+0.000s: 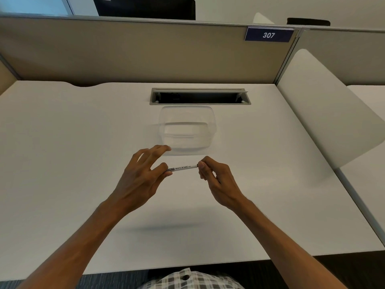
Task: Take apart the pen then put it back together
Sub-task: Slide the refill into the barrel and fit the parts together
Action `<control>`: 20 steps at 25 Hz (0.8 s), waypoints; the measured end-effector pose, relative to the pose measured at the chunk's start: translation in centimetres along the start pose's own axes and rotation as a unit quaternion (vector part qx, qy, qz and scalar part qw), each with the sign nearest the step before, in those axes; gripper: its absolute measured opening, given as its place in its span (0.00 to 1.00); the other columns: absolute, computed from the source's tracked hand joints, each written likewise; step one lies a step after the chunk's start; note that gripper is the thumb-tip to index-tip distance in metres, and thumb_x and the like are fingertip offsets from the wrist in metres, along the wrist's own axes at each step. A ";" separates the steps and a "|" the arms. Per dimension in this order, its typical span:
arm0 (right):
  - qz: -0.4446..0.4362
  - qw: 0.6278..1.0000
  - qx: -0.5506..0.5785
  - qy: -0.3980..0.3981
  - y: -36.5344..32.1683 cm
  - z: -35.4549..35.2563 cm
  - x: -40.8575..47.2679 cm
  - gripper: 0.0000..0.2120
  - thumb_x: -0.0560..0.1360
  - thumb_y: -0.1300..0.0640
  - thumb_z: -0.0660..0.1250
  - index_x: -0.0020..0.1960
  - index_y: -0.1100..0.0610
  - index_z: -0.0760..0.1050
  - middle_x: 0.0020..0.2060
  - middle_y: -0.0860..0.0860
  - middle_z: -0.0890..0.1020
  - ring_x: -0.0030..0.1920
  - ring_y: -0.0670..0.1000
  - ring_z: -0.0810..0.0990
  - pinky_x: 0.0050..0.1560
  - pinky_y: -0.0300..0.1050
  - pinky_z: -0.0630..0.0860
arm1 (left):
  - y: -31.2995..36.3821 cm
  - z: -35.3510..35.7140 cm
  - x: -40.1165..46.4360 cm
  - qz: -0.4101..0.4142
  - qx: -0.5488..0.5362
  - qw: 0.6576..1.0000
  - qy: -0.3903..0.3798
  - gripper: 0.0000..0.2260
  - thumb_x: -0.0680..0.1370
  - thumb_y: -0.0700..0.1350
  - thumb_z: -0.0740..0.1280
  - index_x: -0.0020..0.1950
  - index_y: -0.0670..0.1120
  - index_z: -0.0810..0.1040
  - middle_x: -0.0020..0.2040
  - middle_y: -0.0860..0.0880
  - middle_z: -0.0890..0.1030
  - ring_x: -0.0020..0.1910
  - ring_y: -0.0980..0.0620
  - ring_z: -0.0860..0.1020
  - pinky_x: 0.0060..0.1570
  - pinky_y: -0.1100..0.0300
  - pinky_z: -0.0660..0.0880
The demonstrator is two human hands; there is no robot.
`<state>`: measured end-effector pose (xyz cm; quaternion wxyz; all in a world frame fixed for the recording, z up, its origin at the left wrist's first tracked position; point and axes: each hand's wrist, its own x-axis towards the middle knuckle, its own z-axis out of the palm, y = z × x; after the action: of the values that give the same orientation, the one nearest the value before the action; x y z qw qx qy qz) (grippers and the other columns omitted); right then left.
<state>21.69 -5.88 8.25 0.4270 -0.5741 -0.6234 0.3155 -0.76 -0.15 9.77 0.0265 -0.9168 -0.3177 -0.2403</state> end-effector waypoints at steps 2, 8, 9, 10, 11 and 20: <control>0.010 1.000 0.013 0.001 0.0 0.1 0.1 0.17 0.83 0.52 0.56 0.37 0.56 0.67 0.29 0.50 0.72 0.32 0.50 0.67 0.34 0.41 0.64 | 0.1 -0.1 0.1 0.010 0.010 1.000 0.011 0.09 0.79 0.45 0.63 0.43 0.41 0.75 0.67 0.40 0.72 0.64 0.43 0.68 0.58 0.47 0.68; 0.028 0.998 0.050 -0.004 -0.2 0.3 0.0 0.21 0.83 0.51 0.56 0.35 0.60 0.66 0.27 0.54 0.69 0.30 0.53 0.66 0.32 0.46 0.64 | 0.3 0.2 0.4 0.035 0.035 0.999 0.012 0.09 0.79 0.44 0.64 0.43 0.40 0.76 0.67 0.38 0.71 0.66 0.41 0.67 0.57 0.45 0.69; 0.032 0.998 0.057 -0.002 -0.2 0.3 0.0 0.20 0.83 0.51 0.56 0.34 0.58 0.66 0.27 0.50 0.68 0.30 0.50 0.66 0.32 0.45 0.64 | 0.2 0.1 0.4 0.034 0.035 0.999 0.012 0.09 0.79 0.44 0.64 0.43 0.39 0.76 0.68 0.38 0.70 0.66 0.41 0.67 0.58 0.45 0.69; 0.035 0.997 0.062 -0.001 -0.3 0.3 0.1 0.20 0.83 0.50 0.56 0.34 0.56 0.66 0.27 0.47 0.68 0.30 0.49 0.65 0.32 0.46 0.64 | 0.1 0.0 0.4 0.035 0.033 0.999 0.010 0.09 0.79 0.44 0.64 0.43 0.40 0.76 0.68 0.38 0.70 0.66 0.40 0.67 0.58 0.45 0.69; 0.034 0.998 0.061 -0.001 -0.3 0.2 0.1 0.20 0.82 0.49 0.57 0.33 0.55 0.65 0.27 0.46 0.67 0.29 0.49 0.65 0.33 0.48 0.65 | 0.0 -0.1 0.3 0.035 0.030 0.999 0.008 0.08 0.79 0.44 0.64 0.44 0.40 0.76 0.68 0.38 0.69 0.66 0.40 0.67 0.58 0.45 0.69; -0.055 0.995 -0.082 -0.006 0.0 -0.4 -0.4 0.10 0.81 0.46 0.54 0.52 0.50 0.71 0.40 0.44 0.78 0.41 0.49 0.78 0.42 0.48 0.75 | -0.1 -0.6 -0.1 -0.017 -0.034 0.999 -0.032 0.11 0.81 0.48 0.60 0.46 0.42 0.76 0.71 0.41 0.66 0.66 0.40 0.69 0.58 0.47 0.70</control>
<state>22.06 -6.32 8.31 0.3917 -0.5698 -0.6805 0.2426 -1.14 -0.18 10.24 -0.0187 -0.9190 -0.3255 -0.2216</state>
